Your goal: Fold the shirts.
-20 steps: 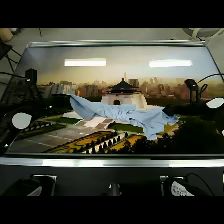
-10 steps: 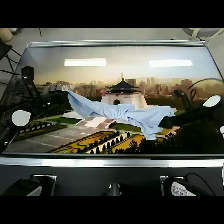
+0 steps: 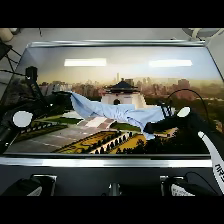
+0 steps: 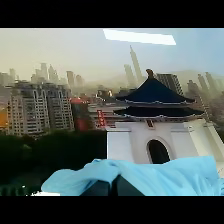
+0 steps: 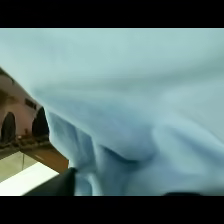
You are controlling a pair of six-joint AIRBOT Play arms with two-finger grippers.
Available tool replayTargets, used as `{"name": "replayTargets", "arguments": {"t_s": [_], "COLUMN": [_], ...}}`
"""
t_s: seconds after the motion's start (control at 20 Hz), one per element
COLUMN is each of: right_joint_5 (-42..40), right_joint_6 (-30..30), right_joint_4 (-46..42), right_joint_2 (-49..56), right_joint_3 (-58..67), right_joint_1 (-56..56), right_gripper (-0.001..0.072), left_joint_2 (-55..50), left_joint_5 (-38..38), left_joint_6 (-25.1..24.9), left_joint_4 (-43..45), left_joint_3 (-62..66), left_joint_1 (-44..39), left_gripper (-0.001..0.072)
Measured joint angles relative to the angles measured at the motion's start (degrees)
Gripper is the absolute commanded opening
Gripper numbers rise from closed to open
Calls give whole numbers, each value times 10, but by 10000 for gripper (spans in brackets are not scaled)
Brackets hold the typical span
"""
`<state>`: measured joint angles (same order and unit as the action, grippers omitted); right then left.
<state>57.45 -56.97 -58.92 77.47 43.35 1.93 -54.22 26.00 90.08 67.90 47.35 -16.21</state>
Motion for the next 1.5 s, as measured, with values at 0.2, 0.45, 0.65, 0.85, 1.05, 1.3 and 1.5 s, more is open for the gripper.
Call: {"name": "replayTargets", "arguments": {"t_s": [0.2,0.45,0.65,0.85,1.05,1.3,1.5], "right_joint_5": [44,128,131,166,236,344,297], "right_joint_6": [-4,-5,-57,-101,-112,-102,-86], "right_joint_4": [-31,-157,-329,-381,-382,-339,-276], "right_joint_2": [7,-78,-180,-242,-241,-167,-88], "right_joint_3": [54,303,522,602,622,565,420], "right_joint_1": [-18,-24,-26,-27,-27,-26,-26], "right_gripper": [15,16,16,17,19,20,19], "left_joint_2": [4,35,88,132,143,145,145], "left_joint_5": [2,12,53,113,171,190,175], "left_joint_6": [0,0,0,0,-17,-32,-36], "left_joint_4": [0,9,7,7,15,26,27], "left_joint_3": [21,145,286,339,341,251,129], "left_joint_1": [2,65,157,202,215,209,175], "left_gripper": [27,27,27,27,26,27,27]}}
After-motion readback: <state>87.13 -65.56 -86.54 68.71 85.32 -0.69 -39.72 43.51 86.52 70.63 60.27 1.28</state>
